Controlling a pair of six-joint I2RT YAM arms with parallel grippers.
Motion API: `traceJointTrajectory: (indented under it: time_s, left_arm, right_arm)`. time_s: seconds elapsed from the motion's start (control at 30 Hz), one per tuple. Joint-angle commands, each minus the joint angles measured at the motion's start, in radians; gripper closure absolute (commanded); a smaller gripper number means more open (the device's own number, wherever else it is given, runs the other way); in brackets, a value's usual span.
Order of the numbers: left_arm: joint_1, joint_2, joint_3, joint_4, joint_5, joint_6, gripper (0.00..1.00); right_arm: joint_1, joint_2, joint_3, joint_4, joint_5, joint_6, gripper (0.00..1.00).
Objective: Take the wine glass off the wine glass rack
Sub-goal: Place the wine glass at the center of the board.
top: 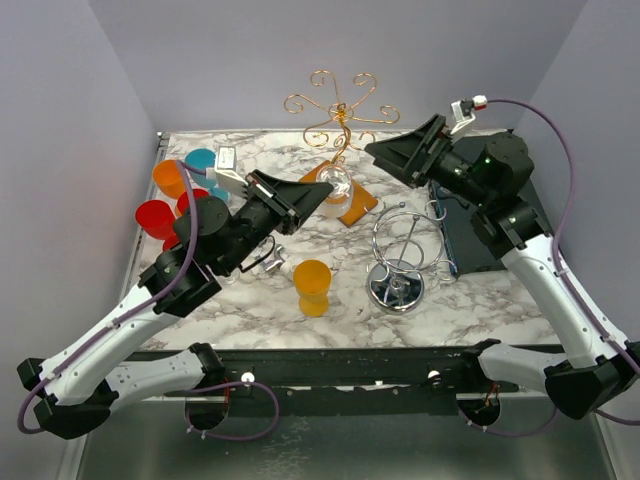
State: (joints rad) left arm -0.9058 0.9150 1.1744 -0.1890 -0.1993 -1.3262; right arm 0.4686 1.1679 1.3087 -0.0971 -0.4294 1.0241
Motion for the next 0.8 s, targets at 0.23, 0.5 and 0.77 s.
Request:
traceJointTrajectory:
  time_s: [0.23,0.5,0.77]
  left_arm:
    - [-0.007,0.099,0.270,0.096,-0.012,-0.022,1.00]
    - [-0.003,0.211,0.386,0.141,0.053,-0.045,1.00]
    - [0.009,0.252,0.402,0.223,0.090,-0.074,1.00]
  right_arm:
    - [-0.141,0.024,-0.215,0.701,-0.318,0.345,0.02]
    - [-0.140,0.065,-0.241,0.929,-0.329,0.461,0.00]
    - [-0.140,0.110,-0.226,1.088,-0.342,0.564,0.04]
